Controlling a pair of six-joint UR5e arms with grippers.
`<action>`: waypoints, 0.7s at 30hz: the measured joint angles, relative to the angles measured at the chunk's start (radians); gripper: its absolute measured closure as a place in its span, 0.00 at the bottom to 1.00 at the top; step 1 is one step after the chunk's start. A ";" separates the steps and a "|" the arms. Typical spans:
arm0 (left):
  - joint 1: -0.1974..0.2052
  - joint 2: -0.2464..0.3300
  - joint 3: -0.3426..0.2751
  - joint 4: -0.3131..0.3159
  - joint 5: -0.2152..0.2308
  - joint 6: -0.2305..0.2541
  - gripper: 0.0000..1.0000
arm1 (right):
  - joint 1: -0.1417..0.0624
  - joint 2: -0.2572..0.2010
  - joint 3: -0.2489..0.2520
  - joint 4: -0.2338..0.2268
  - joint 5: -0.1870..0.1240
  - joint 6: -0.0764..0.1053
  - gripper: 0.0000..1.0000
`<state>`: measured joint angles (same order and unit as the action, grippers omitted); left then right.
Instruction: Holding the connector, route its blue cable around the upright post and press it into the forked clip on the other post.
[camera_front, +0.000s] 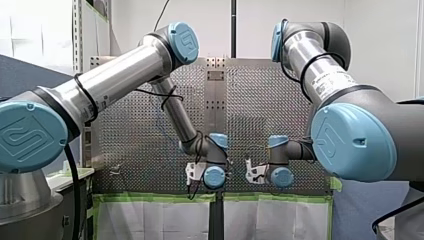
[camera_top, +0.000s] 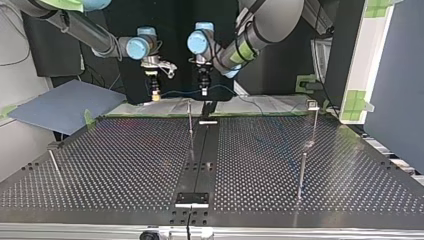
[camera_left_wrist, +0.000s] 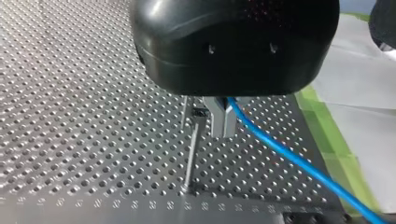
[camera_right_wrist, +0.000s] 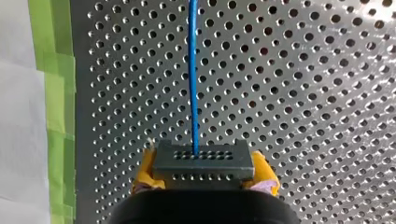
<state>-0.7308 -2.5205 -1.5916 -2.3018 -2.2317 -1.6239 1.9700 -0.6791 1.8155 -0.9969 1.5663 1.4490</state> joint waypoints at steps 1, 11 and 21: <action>-0.001 0.000 0.003 0.000 0.000 0.000 0.99 | -0.002 0.000 -0.003 0.002 0.000 0.000 0.64; -0.002 0.000 0.012 0.001 0.000 -0.001 0.99 | -0.017 0.001 -0.018 0.010 0.000 -0.001 0.64; 0.005 -0.001 0.012 -0.001 0.005 -0.002 0.99 | -0.030 0.002 -0.026 0.013 -0.006 0.003 0.64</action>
<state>-0.7254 -2.5219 -1.5796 -2.3031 -2.2265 -1.6261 1.9399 -0.6775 1.7892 -0.9838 1.5603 1.4519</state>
